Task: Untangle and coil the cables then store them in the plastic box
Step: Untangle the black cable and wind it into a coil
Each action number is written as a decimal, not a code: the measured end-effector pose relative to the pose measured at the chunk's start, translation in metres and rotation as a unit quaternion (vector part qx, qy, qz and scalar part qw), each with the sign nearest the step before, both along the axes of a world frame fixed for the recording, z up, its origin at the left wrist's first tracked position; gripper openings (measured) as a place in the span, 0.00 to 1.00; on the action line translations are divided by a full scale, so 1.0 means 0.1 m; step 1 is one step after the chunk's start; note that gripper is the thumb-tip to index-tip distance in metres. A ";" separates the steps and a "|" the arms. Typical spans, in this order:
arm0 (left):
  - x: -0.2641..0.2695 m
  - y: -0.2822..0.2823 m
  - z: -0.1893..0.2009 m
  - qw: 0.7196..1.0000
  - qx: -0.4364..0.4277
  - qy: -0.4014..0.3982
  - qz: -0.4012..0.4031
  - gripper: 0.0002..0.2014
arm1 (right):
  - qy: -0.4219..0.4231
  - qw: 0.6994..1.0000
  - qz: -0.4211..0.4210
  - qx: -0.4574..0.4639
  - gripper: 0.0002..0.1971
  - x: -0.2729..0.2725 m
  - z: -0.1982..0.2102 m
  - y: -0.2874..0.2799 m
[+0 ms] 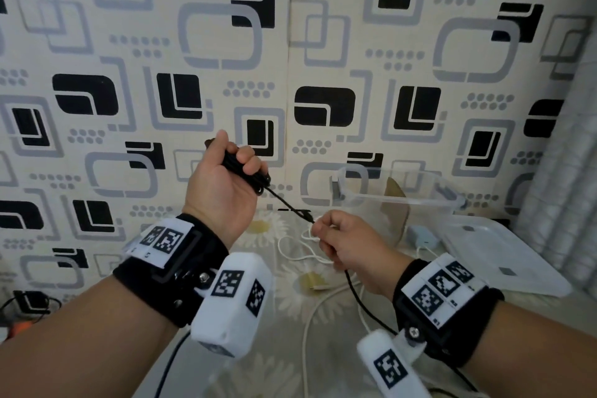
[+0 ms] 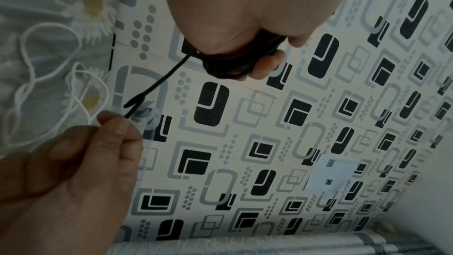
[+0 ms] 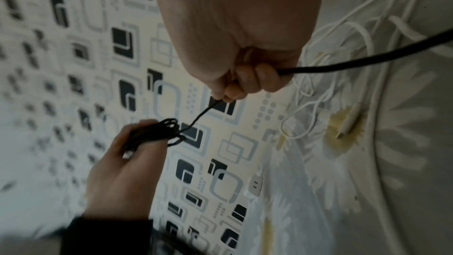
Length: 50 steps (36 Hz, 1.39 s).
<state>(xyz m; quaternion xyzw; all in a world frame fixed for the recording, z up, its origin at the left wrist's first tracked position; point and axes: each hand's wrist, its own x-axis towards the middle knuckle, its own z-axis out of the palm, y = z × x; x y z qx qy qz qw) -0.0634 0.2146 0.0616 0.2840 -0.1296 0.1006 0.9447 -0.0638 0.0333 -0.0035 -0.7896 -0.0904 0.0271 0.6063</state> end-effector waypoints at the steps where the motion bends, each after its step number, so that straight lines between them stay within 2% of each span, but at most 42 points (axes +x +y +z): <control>1: 0.01 0.01 -0.01 1.000 0.000 0.006 0.011 0.17 | -0.022 0.999 0.004 -0.037 0.09 -0.02 0.01 0.01; 7: 0.09 0.11 -0.07 0.997 0.023 0.033 0.070 0.15 | -0.137 0.980 0.019 -0.142 0.12 -0.13 0.14 0.00; 9: 0.11 0.12 -0.10 0.992 0.068 0.033 0.104 0.14 | -0.162 0.973 0.022 -0.162 0.12 -0.15 0.17 -0.01; 11: 0.12 0.12 -0.13 0.975 0.149 0.025 0.161 0.12 | -0.182 0.966 0.031 -0.182 0.12 -0.18 0.20 -0.02; 13: 0.11 0.14 -0.16 0.937 0.265 0.018 0.227 0.13 | -0.205 0.956 0.048 -0.204 0.12 -0.21 0.21 -0.02; 15: 0.12 0.16 -0.18 0.899 0.358 0.006 0.254 0.15 | -0.230 0.947 0.058 -0.216 0.13 -0.25 0.23 -0.03; 19: 0.16 0.21 -0.30 0.796 0.539 -0.017 0.274 0.18 | -0.254 0.941 0.045 -0.219 0.14 -0.27 0.27 -0.06; 23: 0.18 0.19 -0.40 0.720 0.645 -0.033 0.255 0.20 | -0.257 0.934 0.041 -0.243 0.15 -0.28 0.27 -0.07; 25: 0.15 0.17 -0.40 0.699 0.674 -0.042 0.236 0.18 | -0.252 0.937 0.038 -0.238 0.15 -0.28 0.27 -0.07; 28: 0.11 0.17 -0.39 0.691 0.692 -0.054 0.202 0.19 | -0.252 0.936 0.036 -0.242 0.13 -0.27 0.29 -0.07; 33: 0.08 0.18 -0.44 0.652 0.738 -0.073 0.161 0.38 | -0.292 0.913 0.031 -0.284 0.02 -0.23 0.34 -0.08; 37: 0.03 0.15 -0.46 0.623 0.770 -0.090 0.103 0.40 | -0.359 0.883 0.025 -0.299 0.01 -0.21 0.38 -0.09; 40: -0.06 0.08 -0.42 0.574 0.811 -0.097 0.065 0.42 | -0.388 0.864 0.013 -0.319 0.04 -0.18 0.42 -0.11; 42: -0.08 0.05 -0.40 0.523 0.846 -0.090 0.051 0.35 | -0.385 0.866 0.008 -0.320 0.04 -0.15 0.45 -0.14; 44: -0.10 0.01 -0.40 0.493 0.862 -0.105 0.044 0.30 | -0.374 0.872 0.006 -0.315 0.04 -0.12 0.46 -0.17; 47: -0.14 -0.03 -0.40 0.497 0.855 -0.140 0.049 0.30 | -0.358 0.881 0.011 -0.309 0.04 -0.10 0.46 -0.20; 50: -0.17 -0.05 -0.40 0.512 0.845 -0.145 0.057 0.25 | -0.355 0.886 0.021 -0.297 0.03 -0.08 0.46 -0.21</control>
